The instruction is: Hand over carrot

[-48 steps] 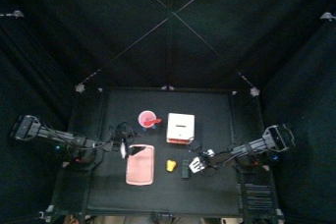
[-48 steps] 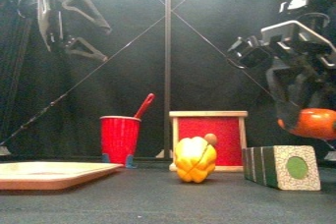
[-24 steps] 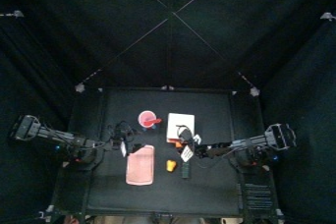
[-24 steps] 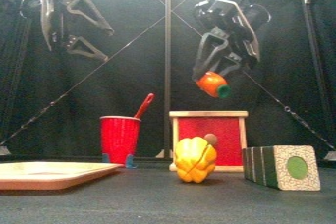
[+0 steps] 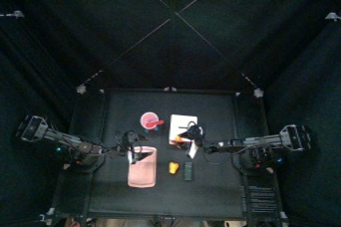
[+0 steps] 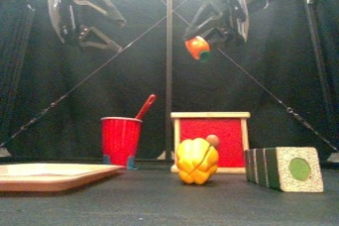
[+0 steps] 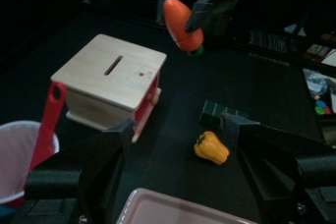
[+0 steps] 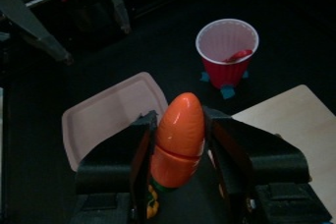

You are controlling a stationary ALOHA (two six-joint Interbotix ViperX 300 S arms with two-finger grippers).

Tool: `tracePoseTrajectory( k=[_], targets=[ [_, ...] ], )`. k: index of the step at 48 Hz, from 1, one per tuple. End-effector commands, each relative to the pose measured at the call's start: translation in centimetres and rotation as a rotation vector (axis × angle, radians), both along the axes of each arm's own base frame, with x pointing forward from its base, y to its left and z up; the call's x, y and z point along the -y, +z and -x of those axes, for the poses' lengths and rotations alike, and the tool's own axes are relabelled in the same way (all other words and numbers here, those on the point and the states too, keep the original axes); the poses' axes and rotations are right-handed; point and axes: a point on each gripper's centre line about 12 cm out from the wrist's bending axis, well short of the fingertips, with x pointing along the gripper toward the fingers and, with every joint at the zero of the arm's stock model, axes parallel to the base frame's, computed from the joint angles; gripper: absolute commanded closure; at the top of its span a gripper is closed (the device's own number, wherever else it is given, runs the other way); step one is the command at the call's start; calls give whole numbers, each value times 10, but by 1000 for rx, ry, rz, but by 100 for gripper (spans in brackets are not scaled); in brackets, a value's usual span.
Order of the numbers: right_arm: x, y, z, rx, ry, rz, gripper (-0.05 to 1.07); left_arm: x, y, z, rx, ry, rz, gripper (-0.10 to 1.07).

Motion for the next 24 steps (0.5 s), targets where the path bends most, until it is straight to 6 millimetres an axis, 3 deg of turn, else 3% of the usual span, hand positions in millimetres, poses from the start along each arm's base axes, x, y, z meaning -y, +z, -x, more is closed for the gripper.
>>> tracePoseTrajectory(
  k=[1,10,24],
  targets=[
    [-1,17,8,65,14,5,38,5,14,-18,45,-5,-72,-4],
    [0,21,13,108,5,6,38,4,15,-48,105,121,-143,-4],
    [10,24,23,162,-89,13,38,16,9,-90,177,223,12,-4]
  ],
)
